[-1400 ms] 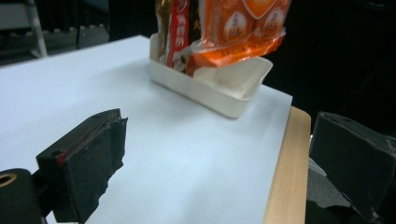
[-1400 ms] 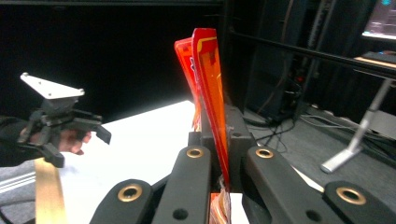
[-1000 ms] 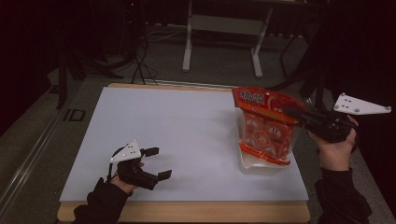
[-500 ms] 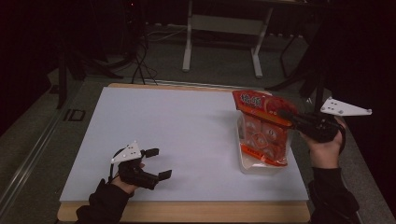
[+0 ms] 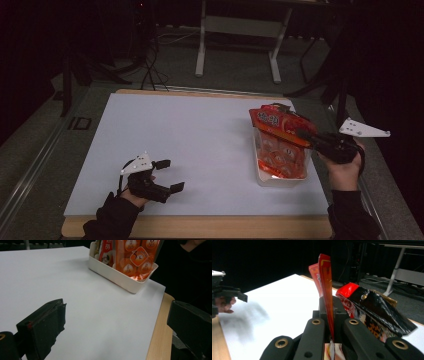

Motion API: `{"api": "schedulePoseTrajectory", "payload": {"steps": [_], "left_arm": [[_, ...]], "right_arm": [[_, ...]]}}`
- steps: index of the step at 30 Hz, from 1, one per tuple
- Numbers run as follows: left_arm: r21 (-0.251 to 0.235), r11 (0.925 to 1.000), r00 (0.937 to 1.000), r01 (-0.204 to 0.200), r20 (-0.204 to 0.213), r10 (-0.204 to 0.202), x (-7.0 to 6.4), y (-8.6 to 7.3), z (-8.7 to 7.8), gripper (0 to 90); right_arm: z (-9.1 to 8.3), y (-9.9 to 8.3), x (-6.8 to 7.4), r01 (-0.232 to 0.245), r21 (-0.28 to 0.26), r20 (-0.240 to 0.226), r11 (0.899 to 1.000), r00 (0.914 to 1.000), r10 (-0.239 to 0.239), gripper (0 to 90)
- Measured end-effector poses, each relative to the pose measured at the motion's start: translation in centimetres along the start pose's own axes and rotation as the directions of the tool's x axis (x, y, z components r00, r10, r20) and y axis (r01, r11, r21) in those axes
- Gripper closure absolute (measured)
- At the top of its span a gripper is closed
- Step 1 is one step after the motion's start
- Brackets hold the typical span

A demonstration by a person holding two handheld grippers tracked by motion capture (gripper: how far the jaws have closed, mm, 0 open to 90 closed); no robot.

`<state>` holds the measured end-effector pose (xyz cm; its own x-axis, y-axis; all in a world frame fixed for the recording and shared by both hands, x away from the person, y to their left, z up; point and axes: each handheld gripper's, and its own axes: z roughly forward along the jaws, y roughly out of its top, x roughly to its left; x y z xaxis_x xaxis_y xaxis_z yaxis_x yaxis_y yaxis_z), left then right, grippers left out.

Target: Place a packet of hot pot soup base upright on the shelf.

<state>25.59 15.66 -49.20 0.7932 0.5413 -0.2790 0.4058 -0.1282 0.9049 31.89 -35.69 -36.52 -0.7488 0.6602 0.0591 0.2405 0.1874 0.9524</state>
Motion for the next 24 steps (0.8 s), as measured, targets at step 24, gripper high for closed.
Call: {"api": "schedulePoseTrajectory", "payload": {"steps": [24], "left_arm": [[0.008,0.9998,0.9998,0.018,0.001,-0.018,0.2,-0.3,0.3,1.9]], "right_arm": [[-0.9,-4.4,-1.4,-0.153,-0.030,0.018,0.988,0.9880,0.153,75.2]]}}
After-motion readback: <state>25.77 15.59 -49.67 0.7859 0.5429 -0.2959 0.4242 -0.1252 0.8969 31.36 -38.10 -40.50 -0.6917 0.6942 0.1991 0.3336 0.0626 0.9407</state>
